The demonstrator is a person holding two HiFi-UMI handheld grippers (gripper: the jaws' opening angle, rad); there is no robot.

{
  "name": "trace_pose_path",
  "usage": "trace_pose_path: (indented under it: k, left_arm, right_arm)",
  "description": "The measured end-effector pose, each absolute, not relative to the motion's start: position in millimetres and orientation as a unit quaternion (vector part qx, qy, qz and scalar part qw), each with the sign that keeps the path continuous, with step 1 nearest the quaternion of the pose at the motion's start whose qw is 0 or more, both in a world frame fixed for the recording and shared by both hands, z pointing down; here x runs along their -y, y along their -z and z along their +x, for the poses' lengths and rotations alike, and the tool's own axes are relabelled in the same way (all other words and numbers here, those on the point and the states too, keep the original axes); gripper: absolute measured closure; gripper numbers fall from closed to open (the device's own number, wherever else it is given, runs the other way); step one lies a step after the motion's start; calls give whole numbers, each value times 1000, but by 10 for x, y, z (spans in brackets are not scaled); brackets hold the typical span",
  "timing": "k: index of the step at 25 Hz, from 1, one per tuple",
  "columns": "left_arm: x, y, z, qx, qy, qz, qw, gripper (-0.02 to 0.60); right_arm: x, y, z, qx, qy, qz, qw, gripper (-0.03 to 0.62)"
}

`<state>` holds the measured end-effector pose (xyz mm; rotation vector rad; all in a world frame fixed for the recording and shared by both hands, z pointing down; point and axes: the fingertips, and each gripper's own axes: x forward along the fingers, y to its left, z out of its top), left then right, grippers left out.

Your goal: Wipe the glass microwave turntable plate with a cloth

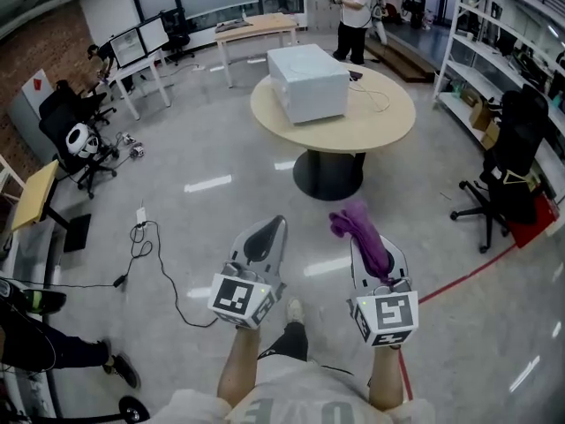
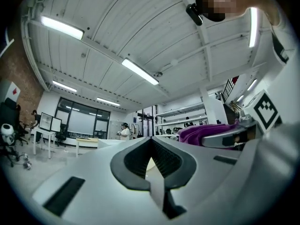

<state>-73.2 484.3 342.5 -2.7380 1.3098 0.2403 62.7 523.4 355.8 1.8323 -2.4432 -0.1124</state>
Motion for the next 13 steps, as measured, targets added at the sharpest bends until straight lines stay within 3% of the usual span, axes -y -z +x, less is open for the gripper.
trace_pose_path:
  k: [13]
  left_arm:
    - [-5252, -3330, -478, -357, -68, -930, 58, 579]
  right_arm:
    - [-5499, -3427, 338, 793, 54, 603, 61, 546]
